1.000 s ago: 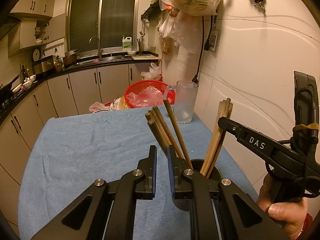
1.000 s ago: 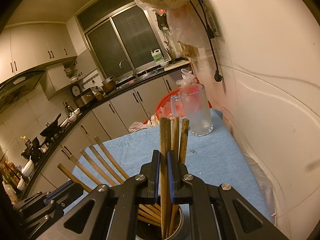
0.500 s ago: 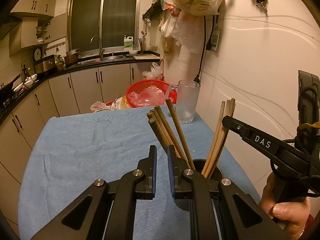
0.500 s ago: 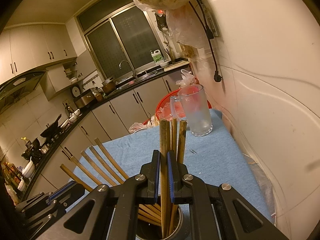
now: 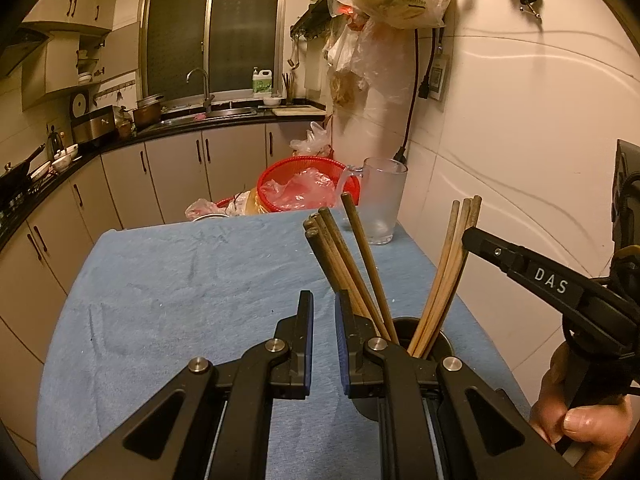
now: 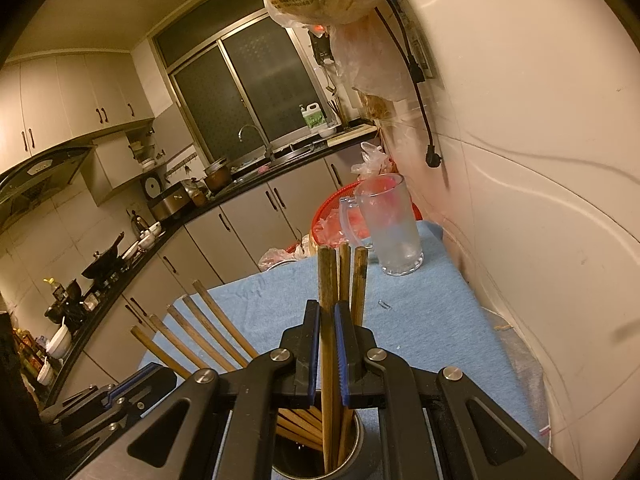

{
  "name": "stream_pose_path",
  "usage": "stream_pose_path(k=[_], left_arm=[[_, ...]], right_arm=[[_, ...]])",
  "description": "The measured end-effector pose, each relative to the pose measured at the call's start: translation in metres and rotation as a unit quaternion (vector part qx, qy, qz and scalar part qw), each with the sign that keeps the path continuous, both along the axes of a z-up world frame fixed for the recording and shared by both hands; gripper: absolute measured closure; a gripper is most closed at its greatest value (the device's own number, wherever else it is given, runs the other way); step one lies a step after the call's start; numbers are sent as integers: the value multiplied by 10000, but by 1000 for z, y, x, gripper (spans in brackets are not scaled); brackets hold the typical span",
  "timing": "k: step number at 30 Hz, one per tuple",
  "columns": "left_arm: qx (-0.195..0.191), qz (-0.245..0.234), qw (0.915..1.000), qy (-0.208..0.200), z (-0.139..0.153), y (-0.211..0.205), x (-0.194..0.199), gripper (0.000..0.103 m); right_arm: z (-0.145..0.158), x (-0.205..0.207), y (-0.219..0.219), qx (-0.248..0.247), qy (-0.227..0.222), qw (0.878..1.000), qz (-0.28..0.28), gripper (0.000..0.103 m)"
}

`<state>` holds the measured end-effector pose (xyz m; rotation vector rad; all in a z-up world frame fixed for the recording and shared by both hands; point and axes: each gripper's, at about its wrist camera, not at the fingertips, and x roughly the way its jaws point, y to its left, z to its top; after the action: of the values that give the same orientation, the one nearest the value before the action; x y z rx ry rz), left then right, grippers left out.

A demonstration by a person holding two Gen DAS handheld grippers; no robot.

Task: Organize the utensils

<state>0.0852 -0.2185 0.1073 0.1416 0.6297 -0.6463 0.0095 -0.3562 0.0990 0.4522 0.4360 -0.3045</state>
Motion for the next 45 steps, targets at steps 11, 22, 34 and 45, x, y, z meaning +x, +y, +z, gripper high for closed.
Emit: stream_pose_path(k=[11,22,34,45], left_arm=[[27,88,10000,-28,-1,1,0,91],[93,214,9997,-27,-2,1,3,82],[75,510,9985,-186,2,11,4,46],[564,1341,9861,-806,4,56,-22,16]], right_arm=[[4,-10,-1,-52,6,9999,-151,94],[8,-16,0,-118,57,9996,-249,93],[11,-22,-1,-199,154,9986,-462,80],[25,-63,44,-1228,523,9829,-1269,22]])
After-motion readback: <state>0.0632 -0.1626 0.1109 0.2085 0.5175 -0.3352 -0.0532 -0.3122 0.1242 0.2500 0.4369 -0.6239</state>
